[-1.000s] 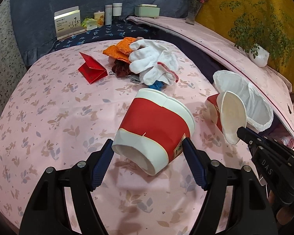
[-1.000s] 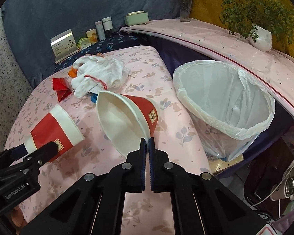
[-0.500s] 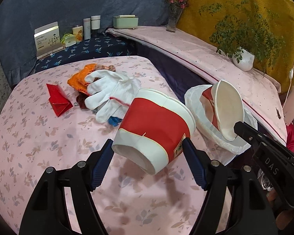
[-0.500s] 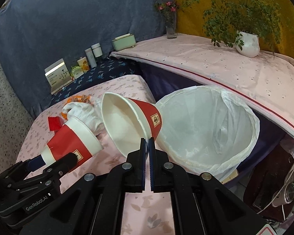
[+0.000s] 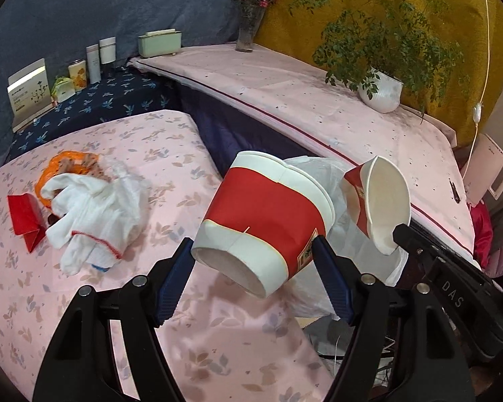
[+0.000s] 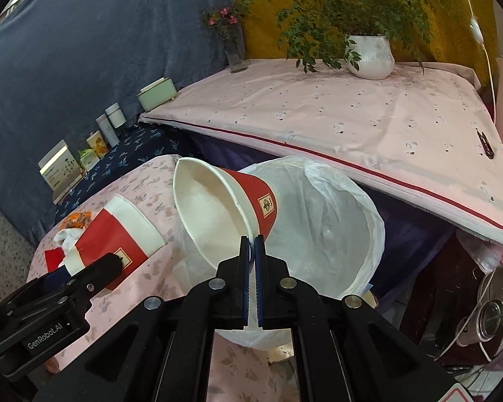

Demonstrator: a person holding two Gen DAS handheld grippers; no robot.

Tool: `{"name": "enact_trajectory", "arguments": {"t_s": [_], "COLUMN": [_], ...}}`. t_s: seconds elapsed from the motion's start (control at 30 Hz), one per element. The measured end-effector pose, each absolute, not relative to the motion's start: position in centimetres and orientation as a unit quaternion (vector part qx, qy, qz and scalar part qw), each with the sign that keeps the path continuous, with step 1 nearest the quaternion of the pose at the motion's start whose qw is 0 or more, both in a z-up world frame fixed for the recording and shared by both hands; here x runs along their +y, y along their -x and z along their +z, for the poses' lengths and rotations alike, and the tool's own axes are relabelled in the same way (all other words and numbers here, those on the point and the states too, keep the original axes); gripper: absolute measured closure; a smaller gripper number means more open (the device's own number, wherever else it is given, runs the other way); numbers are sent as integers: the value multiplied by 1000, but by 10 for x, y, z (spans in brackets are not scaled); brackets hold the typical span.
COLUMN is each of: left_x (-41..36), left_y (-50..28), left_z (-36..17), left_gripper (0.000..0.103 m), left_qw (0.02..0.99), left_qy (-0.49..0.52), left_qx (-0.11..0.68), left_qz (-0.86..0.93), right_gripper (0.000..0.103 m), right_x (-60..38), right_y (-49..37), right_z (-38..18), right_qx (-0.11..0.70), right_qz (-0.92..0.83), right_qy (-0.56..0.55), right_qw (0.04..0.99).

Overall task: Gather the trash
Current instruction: 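Carry both cups over the trash bin and open both tools, then move both tools back over the gloves and snack bag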

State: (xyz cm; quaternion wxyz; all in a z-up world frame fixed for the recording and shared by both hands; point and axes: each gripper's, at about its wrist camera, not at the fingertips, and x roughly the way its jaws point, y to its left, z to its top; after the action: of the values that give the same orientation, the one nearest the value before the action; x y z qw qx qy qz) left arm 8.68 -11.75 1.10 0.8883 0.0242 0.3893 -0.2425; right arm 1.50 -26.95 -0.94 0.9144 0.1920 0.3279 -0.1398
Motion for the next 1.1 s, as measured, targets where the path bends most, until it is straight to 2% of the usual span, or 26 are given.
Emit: {"name": "enact_trajectory", "arguments": {"t_s": [0.17,0.27,0.37,0.73,1.1], "left_x": [-151,-162,-166,-143,-89], "left_y": [-95,-97,-98,-105,-103], "left_z": [5,2,2,-5,2], "left_gripper": [33,19,11,11,11], "left_qw": [880,880,881,887,901], "left_qy": [-41,-46,-46,-27,17], "left_qx": [393,391,388,398,390], "left_qz": [-263,-265,-267,-235,-188], "right_gripper": [100,96,90,68,56], "right_x": [-294,-301,-305,-300,-270], "right_y": [-17,-18,-19,-15,-15], "right_z": [-21,-26,-27,-23,-11], "right_qx": [335,337,338,331,327], "right_qz": [-146,-152,-156,-158,-144], "right_qy": [-224,-230,-232,-229,-208], "right_qw": [904,900,899,902,910]}}
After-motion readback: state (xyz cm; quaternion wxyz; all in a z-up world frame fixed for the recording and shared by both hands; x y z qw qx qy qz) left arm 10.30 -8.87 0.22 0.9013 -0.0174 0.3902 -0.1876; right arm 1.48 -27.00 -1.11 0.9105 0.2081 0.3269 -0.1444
